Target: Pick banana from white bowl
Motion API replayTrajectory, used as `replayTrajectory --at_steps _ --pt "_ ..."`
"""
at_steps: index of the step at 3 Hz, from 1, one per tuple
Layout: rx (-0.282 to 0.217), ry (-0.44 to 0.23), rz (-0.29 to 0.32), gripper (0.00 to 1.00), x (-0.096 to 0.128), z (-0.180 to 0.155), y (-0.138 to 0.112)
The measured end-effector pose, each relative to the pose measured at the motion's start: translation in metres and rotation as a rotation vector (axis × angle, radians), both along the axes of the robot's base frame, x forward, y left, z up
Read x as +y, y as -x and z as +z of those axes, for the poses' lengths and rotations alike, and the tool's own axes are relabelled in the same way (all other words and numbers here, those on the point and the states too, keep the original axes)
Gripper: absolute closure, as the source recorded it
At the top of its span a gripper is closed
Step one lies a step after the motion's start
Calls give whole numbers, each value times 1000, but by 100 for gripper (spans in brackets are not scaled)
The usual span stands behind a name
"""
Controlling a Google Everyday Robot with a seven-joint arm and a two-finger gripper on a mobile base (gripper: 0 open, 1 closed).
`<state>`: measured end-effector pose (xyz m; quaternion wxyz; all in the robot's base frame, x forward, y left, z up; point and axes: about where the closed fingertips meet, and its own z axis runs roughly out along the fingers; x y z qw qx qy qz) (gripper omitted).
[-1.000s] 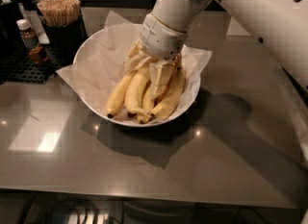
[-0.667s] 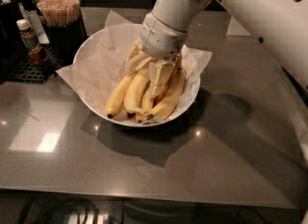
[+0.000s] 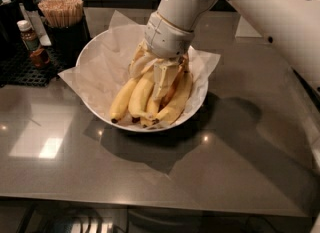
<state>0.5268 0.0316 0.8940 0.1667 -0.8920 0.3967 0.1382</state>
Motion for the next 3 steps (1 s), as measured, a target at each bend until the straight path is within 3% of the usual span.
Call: replayTrajectory --at_steps 1,2,3 --pt "-67 -61 -43 100 -7 25 25" --pt "-200 -153 -176 100 -42 55 48" --pt "-289 -234 -284 100 -71 75 63"
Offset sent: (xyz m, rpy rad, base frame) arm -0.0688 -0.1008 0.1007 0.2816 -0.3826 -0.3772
